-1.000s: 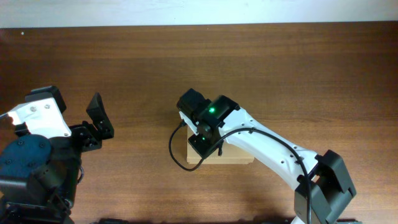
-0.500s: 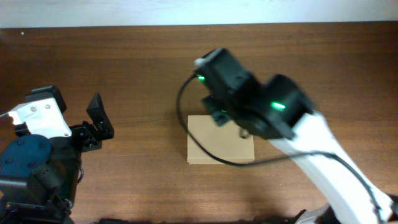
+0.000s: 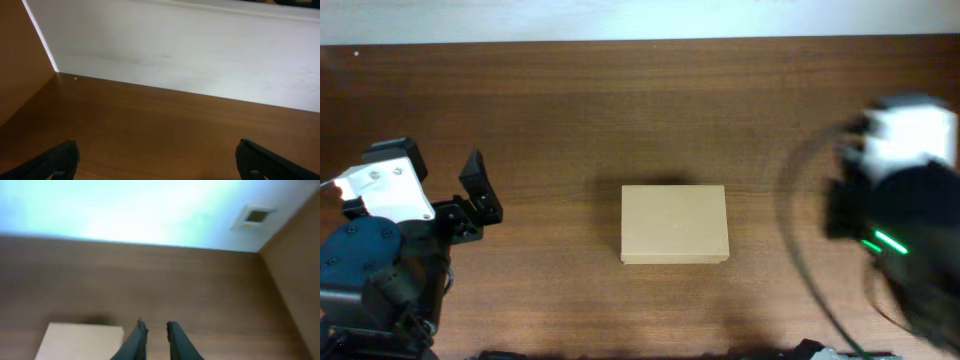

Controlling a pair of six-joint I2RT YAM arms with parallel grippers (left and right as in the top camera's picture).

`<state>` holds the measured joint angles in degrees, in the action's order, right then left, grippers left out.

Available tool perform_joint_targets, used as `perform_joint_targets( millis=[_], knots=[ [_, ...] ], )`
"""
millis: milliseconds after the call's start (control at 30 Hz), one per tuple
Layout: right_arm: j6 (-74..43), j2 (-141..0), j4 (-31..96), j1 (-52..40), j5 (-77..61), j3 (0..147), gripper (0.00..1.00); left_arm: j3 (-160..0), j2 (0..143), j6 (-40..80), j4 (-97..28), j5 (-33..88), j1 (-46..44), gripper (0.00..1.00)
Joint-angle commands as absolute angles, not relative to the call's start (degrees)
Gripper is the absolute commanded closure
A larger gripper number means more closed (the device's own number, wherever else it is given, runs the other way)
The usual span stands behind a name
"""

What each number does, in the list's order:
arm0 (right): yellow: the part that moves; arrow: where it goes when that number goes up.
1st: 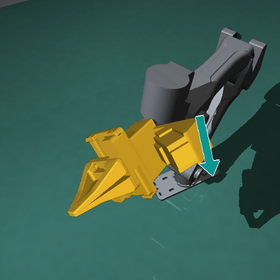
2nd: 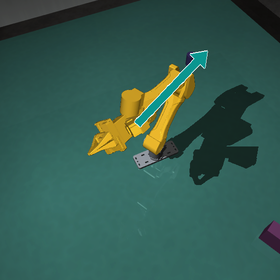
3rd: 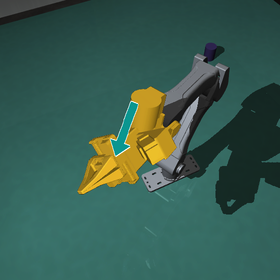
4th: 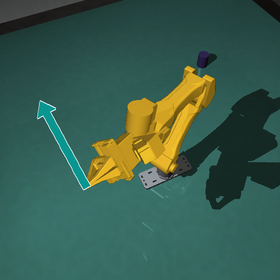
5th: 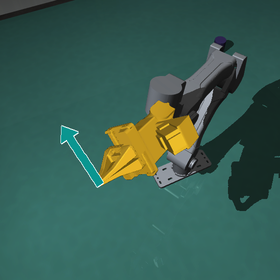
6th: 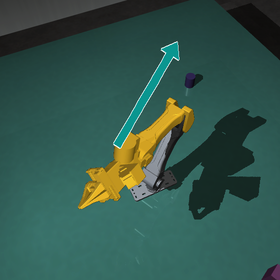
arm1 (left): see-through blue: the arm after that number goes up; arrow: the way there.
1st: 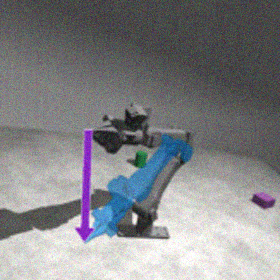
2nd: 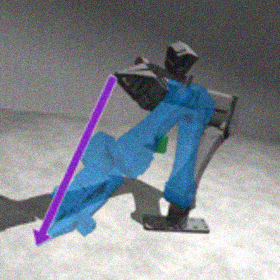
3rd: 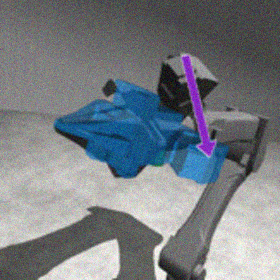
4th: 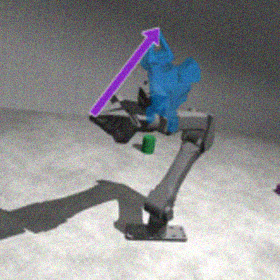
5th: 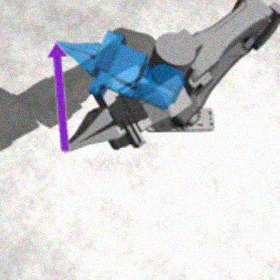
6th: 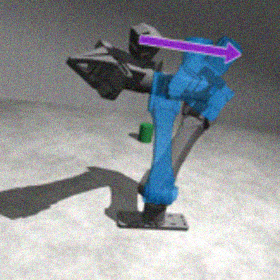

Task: Pack container

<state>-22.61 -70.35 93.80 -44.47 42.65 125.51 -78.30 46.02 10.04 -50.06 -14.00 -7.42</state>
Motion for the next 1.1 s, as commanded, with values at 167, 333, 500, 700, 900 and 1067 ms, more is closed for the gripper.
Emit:
perform_joint_targets(
  millis=[167, 333, 500, 700, 900, 1067],
  knots=[
    [-32.03, -58.65, 97.32, -44.56, 55.59, 125.29, 0.74, -79.46, 46.19, 9.08, -48.56, -14.85, -7.18, 0.0],
    [-28.88, -55.35, 97.32, -41.78, 61.69, 124.14, 0.68, -79.46, 46.19, 9.08, -47.62, -14.85, -7.18, 0.0],
    [-21.26, -53.19, 97.32, -33.41, 63.59, 122.89, 0.61, -79.46, 46.19, 9.1, -47.62, -14.83, -7.18, 0.0],
    [-15.16, -51.68, 97.32, -23.81, 61.73, 122.89, 0.5, -79.46, 46.19, 9.1, -47.62, -14.83, -7.18, 0.0],
    [-15.25, -50.96, 97.3, -22.76, 60.2, 122.91, 0.12, -79.44, 46.19, 9.1, -47.66, -14.83, -7.18, 0.0],
    [-15.25, -50.96, 97.3, -22.76, 60.2, 122.89, 0.01, -79.44, 46.19, 9.1, -47.81, -14.83, -7.18, 0.0]
  ],
)
